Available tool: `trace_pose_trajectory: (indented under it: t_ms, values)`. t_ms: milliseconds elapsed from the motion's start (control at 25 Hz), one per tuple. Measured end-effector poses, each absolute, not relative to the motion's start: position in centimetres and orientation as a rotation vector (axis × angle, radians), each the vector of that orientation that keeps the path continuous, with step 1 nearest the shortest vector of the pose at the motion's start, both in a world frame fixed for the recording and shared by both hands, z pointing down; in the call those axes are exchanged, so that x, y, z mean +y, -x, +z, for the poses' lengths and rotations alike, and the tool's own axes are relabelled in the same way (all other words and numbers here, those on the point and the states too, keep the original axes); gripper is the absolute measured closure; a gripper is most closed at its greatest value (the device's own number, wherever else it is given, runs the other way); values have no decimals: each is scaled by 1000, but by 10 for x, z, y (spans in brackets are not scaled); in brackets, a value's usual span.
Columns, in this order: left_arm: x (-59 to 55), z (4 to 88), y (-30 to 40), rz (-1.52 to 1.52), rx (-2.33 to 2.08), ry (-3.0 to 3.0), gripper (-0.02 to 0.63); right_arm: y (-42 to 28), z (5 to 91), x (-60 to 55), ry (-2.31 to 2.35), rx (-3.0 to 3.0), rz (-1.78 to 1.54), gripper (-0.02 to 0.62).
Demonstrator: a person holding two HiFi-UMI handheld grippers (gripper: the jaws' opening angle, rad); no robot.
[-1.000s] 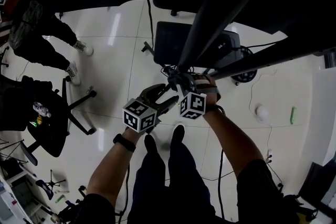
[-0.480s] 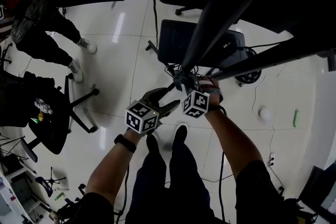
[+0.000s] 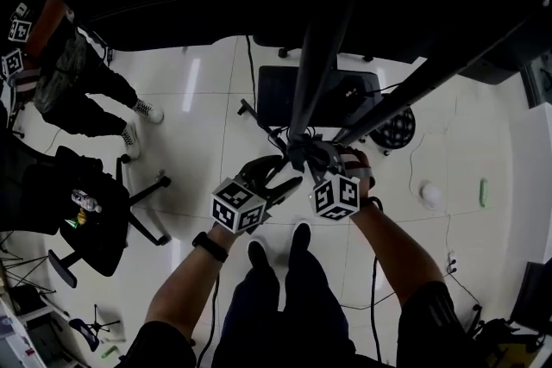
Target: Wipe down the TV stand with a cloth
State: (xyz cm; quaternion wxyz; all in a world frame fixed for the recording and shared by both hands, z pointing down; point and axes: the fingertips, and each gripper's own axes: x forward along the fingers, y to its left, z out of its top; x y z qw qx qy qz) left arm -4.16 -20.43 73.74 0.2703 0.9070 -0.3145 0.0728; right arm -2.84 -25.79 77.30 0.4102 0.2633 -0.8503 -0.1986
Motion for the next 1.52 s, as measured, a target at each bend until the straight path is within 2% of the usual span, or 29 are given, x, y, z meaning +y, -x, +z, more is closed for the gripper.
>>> trace_pose_trajectory:
  t_ms: [640, 1520]
  values:
    - [-164, 552, 19, 165, -699, -2735, 278, -6, 541, -229, -1005, -2136, -559, 571]
    - [-206, 337, -81, -90, -859, -2968, 279, -120, 233, -271, -1087, -2037, -1187, 571]
